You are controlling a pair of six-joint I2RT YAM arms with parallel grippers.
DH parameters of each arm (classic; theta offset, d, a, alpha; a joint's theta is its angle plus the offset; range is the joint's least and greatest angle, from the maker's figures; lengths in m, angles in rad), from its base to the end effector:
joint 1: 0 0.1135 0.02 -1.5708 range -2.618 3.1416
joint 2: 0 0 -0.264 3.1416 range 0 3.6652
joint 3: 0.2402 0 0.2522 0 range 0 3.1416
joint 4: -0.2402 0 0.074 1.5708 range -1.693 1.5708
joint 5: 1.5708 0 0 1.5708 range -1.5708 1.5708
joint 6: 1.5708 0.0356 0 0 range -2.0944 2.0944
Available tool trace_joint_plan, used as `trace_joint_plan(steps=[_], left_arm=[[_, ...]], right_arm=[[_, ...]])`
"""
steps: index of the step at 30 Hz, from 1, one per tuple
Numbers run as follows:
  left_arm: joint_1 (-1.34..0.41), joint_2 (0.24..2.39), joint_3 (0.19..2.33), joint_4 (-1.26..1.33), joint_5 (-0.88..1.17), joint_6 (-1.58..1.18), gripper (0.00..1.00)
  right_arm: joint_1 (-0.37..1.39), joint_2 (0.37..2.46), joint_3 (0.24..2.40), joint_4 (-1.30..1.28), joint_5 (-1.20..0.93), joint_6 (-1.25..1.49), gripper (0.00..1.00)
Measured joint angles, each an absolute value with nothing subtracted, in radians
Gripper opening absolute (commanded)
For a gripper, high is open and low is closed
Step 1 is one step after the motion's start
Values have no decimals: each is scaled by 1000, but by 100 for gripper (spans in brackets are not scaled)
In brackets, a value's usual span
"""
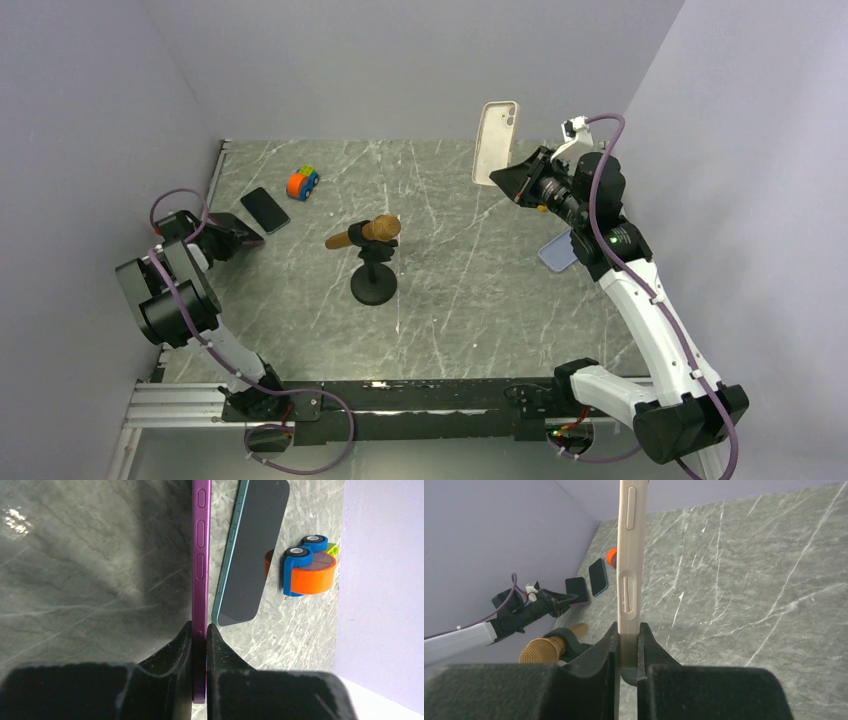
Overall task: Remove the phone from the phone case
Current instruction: Place the phone at the center of the board.
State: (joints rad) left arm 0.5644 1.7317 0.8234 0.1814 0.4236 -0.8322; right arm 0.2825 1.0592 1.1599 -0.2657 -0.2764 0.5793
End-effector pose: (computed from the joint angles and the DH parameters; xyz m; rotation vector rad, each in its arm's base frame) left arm 0.2949 0.1694 0.1471 -1.3013 1.8936 -0.6244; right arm 0.2232 0.0749 0.4102 0.0563 1.8096 0.8635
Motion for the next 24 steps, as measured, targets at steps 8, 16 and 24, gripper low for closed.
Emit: trace_joint_plan(steps=[8,16,24], left_arm=[[554,1744,857,147,427,-823,32],[537,1748,942,-52,376,-820,52],[508,1694,1061,-332,184,-828,99]], right_arm=[[282,1063,1147,-261,-297,596,0],[282,1058,1140,-263,-297,598,0],[282,1098,1098,-263,-298,626,0]])
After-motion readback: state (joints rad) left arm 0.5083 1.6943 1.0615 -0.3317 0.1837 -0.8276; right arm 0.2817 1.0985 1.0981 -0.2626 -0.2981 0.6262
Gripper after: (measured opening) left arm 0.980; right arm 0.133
